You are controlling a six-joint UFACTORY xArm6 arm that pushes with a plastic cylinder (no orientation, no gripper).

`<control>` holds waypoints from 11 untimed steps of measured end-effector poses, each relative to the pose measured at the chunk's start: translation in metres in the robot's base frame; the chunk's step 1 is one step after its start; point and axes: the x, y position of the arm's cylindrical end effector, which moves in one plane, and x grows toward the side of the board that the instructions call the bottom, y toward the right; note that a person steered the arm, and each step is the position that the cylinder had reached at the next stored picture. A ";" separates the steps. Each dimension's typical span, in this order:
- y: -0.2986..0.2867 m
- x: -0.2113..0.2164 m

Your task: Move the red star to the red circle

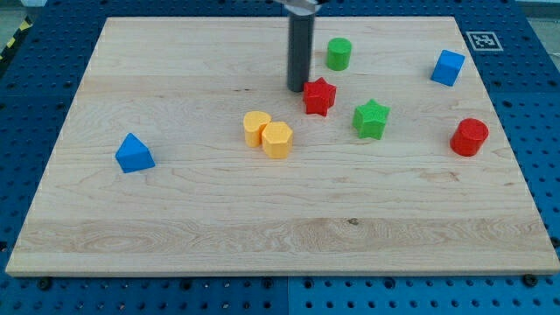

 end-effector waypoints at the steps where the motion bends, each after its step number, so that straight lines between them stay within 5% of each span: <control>1: -0.006 0.028; 3: 0.111 0.027; 6: 0.104 -0.033; 8: 0.210 0.021; 10: 0.128 -0.020; 11: 0.119 0.000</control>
